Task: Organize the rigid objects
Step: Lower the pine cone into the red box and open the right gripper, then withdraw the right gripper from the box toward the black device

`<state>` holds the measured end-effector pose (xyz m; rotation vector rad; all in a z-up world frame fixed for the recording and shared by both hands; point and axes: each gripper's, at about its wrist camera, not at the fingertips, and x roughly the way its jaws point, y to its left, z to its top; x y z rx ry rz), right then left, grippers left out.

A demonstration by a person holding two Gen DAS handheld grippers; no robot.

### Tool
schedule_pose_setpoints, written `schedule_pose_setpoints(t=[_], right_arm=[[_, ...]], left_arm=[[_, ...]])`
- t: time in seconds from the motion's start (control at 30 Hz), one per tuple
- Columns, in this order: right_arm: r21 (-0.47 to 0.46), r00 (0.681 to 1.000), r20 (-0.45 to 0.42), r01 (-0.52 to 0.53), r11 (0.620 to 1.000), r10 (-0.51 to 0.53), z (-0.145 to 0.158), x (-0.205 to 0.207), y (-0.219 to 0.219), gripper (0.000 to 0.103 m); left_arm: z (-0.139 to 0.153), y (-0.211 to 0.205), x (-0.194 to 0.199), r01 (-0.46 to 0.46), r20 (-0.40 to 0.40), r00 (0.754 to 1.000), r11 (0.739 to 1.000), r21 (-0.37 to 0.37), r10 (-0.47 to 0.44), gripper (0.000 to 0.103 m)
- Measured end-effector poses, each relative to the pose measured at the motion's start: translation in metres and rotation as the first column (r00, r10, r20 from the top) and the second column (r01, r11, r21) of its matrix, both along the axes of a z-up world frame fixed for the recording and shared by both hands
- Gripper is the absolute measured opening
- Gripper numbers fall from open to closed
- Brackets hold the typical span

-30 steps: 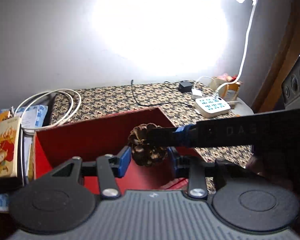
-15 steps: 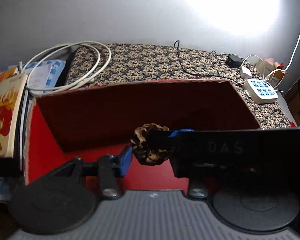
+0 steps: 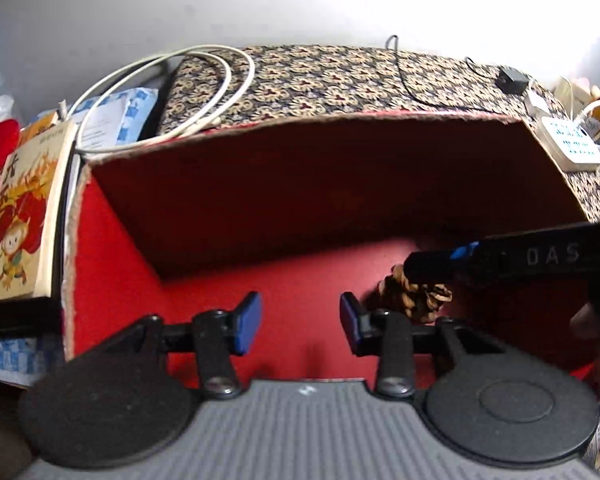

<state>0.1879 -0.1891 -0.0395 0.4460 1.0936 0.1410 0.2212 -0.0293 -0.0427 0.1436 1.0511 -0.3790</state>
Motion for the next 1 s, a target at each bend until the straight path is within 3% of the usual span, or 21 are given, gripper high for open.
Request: schedule_pose_setpoints(t=[0.1,0.33,0.6,0.83,1.0], right_arm=[[-0.019,0.999,-0.010,-0.033,0.999,0.033,0.000,-0.016,-0.004,0.018],[0.045,0.999,-0.045,-0.015,0.999,0.017,0.000,-0.043,-0.013,0.019],[0.024,0.989,0.140,0.048,0.999,-0.051,0.031,-0.073,-0.017,0.019],[-0.020,0.962,0.266,0.076,0.997,-0.068,0.047,-0.118,-0.010,0.019],[0.006,0.939,0.324,0.118,0.993,-0.114,0.051,-0.139,-0.010,0.019]], left_arm=[[0.001,-0.007,-0.009,0.038,0.004,0.999,0.999,0.011,-0.038,0.039],[0.001,-0.013,-0.033,0.107,0.011,0.994,0.994,0.027,-0.108,0.042],[0.024,-0.018,-0.060,0.065,0.091,0.993,0.995,0.075,-0.071,0.050],[0.045,-0.013,-0.099,-0.008,0.184,0.983,0.993,0.116,-0.014,0.054],[0.053,-0.007,-0.123,-0.052,0.212,0.977,0.991,0.126,0.025,0.056]])
